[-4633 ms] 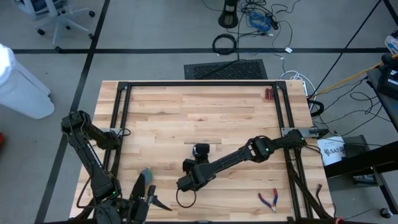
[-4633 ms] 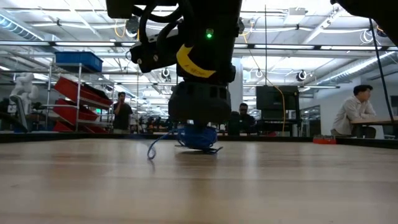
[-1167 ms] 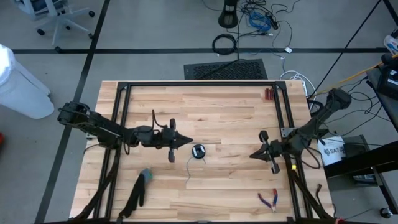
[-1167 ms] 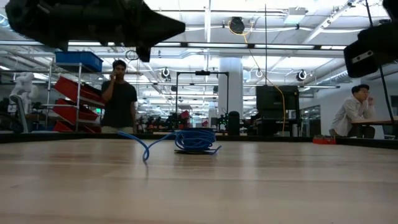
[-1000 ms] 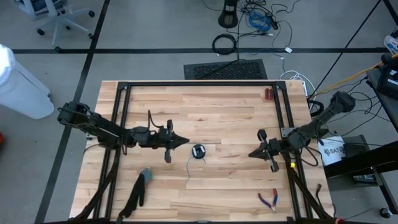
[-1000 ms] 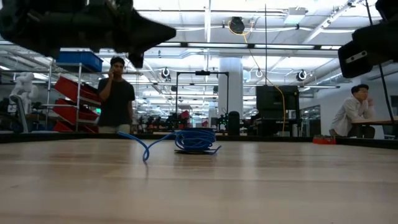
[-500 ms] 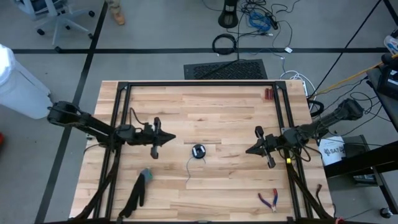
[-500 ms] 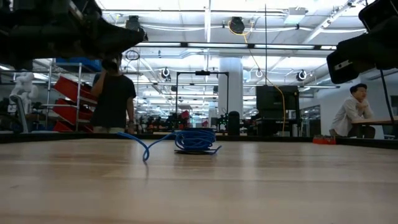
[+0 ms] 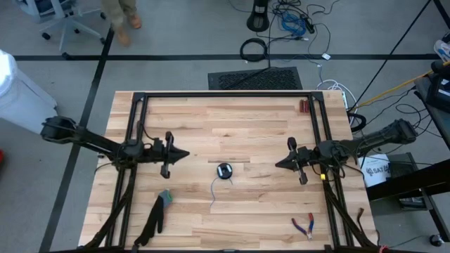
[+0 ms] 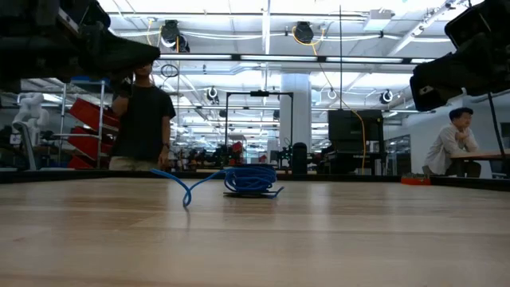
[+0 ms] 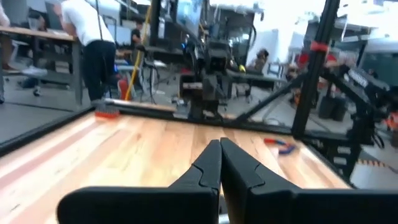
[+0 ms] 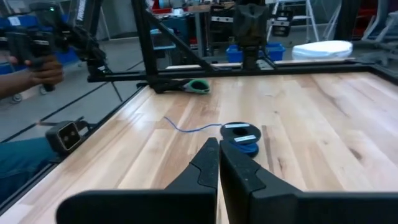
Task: Coil cords
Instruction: Return to home position
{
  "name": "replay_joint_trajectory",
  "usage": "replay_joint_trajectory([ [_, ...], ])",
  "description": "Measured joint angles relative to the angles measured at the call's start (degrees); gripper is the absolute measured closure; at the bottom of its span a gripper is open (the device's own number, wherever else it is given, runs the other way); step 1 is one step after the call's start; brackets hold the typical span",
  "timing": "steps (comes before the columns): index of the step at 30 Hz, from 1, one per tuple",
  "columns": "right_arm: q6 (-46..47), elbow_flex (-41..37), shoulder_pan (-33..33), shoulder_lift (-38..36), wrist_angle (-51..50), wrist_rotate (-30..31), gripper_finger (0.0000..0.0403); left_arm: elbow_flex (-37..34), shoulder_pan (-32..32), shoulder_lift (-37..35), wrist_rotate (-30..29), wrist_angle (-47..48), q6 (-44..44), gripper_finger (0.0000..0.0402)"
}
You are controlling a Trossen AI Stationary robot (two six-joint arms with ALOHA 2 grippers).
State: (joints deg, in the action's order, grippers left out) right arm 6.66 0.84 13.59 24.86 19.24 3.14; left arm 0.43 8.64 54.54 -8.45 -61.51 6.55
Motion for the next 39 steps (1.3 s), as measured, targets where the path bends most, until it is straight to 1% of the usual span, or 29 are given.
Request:
replay_joint_trajectory([
  [4,0.6,0.0,-1.3,-1.1,-2.5,-0.5,0.0403,0.0,0.0,-3.5,0.6,7.5,-1.9,0.0393],
  [8,0.6,0.0,-1.9,-2.3,-3.2,-0.5,0.0403,0.0,0.0,-7.9,0.6,13.1,-3.8,0.0393],
  [13,0.4,0.0,-2.0,-3.3,-3.5,-0.5,0.0403,0.0,0.0,-14.2,1.1,19.9,-4.1,0.0393],
  [15,0.4,0.0,-2.0,-3.4,-3.6,-0.5,0.0403,0.0,0.0,-16.8,2.3,22.7,-4.2,0.0393],
  [22,0.9,0.0,-2.0,-3.5,-3.6,-1.8,0.0403,0.0,0.0,-24.6,6.1,28.1,-5.6,0.0393],
  [27,1.7,0.0,-2.0,-3.5,-3.5,-1.8,0.0403,0.0,0.0,-30.3,6.3,35.4,-5.6,0.0393],
  [37,1.6,0.0,-2.0,-4.4,-3.5,-2.1,0.0403,0.0,0.0,-42.3,6.4,46.4,-6.0,0.0393],
  [39,0.8,0.0,-2.0,-5.0,-3.5,-3.7,0.0403,0.0,0.0,-44.4,6.6,48.8,-5.9,0.0393],
])
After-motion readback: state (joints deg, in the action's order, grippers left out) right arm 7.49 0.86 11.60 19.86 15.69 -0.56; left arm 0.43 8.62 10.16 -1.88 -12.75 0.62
